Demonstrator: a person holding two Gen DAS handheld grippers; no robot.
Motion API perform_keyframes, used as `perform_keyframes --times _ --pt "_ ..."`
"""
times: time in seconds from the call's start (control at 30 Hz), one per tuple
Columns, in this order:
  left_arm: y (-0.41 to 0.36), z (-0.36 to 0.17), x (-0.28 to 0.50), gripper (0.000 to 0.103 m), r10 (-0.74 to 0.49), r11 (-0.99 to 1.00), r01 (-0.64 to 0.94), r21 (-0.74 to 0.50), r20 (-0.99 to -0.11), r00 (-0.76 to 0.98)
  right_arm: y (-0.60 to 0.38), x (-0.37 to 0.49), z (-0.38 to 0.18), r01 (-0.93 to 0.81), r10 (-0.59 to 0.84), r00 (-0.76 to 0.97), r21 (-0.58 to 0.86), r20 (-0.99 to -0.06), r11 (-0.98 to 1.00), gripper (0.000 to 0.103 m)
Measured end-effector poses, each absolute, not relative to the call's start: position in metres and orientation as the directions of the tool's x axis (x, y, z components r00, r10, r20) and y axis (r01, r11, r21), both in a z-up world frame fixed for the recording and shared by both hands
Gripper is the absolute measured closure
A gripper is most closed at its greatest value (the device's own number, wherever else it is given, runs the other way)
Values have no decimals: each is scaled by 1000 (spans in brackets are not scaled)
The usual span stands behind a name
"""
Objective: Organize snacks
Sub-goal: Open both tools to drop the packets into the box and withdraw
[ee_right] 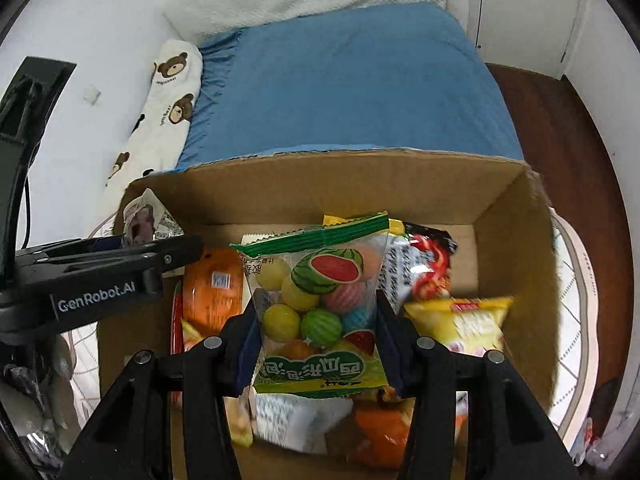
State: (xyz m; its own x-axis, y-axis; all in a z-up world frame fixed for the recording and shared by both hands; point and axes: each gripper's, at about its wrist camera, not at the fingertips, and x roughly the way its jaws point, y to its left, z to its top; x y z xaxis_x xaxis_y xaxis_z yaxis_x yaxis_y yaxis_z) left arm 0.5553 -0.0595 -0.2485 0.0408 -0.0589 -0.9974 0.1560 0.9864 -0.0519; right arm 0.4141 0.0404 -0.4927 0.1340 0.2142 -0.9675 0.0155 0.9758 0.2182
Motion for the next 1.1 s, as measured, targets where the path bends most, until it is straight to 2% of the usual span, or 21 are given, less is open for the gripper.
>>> perform_keyframes --times 0.03,0.1,0.13,0.2,0.23,0.3,0.53,1.1 --pt "-59 -255 558 43 -52 987 156 -48 -998 18 41 417 -497 23 212 125 216 -969 976 48" --pt "-56 -263 563 43 -45 988 144 -46 -999 -8 44 425 -509 33 208 89 211 -974 977 24" --pt "-54 -267 564 42 -44 990 135 -47 -999 -22 46 427 -515 30 215 65 217 -974 976 5" --pt "-51 -272 566 32 -50 991 126 -53 -998 -23 49 431 -522 21 198 32 199 -980 980 4" --pt "-50 -271 566 19 -46 991 125 -48 -999 -16 50 432 -524 14 187 29 187 -982 982 4" --pt "-50 -270 565 13 -41 989 142 -41 -999 2 49 434 -525 1 166 28 166 -986 986 4" --pt "-48 -255 548 13 -73 989 134 -66 -996 42 32 431 -514 10 124 53 125 -991 992 4" --pt "-37 -203 466 12 -85 991 124 -58 -972 221 10 358 -460 8 65 154 67 -986 998 4"
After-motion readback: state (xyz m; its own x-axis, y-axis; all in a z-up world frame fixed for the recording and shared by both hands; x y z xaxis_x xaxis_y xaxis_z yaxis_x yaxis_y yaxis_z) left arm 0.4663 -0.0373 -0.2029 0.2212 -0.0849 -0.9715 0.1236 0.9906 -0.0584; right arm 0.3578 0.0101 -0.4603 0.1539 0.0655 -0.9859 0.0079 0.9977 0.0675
